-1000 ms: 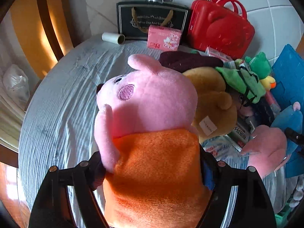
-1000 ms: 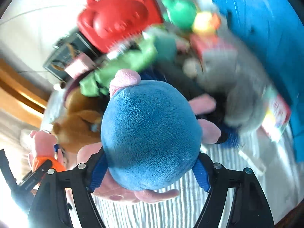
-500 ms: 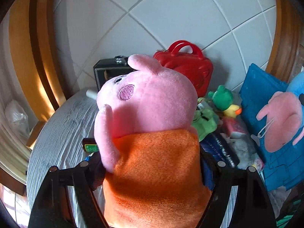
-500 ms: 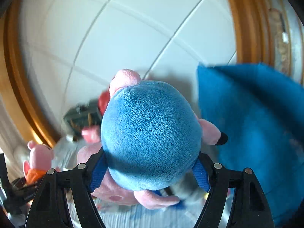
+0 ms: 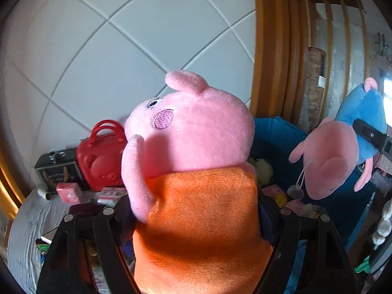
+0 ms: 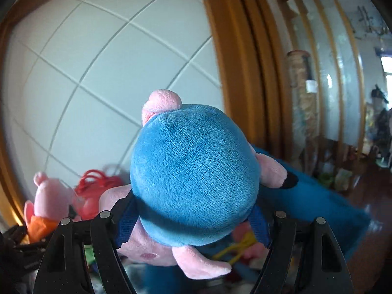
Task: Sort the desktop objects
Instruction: 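Lift both pig plushes and carry them over the blue crate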
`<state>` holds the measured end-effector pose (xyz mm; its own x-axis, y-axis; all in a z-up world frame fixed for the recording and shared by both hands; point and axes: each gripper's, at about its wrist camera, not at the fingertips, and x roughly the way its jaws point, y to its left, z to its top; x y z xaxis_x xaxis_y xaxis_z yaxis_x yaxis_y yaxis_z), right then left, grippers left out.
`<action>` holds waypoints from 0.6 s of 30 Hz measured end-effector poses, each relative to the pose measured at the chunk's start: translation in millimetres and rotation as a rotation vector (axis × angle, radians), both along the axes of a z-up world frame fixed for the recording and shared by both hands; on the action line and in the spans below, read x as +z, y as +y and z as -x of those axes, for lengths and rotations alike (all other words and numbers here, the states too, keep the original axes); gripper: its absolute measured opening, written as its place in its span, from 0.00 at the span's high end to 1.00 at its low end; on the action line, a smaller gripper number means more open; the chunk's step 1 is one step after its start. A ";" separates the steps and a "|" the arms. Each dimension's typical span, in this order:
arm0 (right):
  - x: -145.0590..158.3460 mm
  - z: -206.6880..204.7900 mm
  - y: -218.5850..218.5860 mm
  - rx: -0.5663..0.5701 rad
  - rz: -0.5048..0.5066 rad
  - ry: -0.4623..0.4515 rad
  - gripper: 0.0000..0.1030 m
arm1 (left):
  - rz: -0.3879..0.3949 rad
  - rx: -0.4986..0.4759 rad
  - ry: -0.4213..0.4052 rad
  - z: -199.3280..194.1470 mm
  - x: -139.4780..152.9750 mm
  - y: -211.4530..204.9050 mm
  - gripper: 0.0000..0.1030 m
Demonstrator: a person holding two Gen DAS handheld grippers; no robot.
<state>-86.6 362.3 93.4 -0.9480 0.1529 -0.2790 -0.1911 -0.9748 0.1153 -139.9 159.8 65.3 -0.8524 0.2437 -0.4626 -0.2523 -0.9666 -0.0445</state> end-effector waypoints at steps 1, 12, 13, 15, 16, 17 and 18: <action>-0.3 -1.2 17.3 -0.014 -0.011 -0.001 0.24 | -0.001 -0.022 0.006 2.0 3.2 26.6 0.24; -48.1 29.7 148.9 -0.055 -0.107 -0.156 0.23 | 0.070 -0.129 -0.100 34.2 -17.3 208.2 0.20; -55.5 35.1 153.9 -0.050 -0.108 -0.173 0.23 | 0.086 -0.118 -0.104 35.8 -22.1 213.0 0.20; -64.9 39.9 160.1 -0.037 -0.112 -0.199 0.22 | 0.113 -0.091 -0.106 39.6 -27.2 221.1 0.20; -69.4 45.6 163.4 -0.025 -0.117 -0.214 0.22 | 0.122 -0.083 -0.107 40.5 -27.7 224.4 0.20; -73.4 49.2 166.4 -0.016 -0.120 -0.225 0.22 | 0.125 -0.078 -0.109 40.1 -26.6 224.9 0.20; -75.6 51.4 166.5 -0.009 -0.123 -0.231 0.21 | 0.125 -0.073 -0.111 41.1 -27.3 223.0 0.20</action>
<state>-138.0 528.7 17.8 -0.8596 0.2075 -0.4669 -0.2079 -0.9768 -0.0514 -181.0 382.8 38.0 -0.7767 0.2378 -0.5832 -0.3224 -0.9456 0.0438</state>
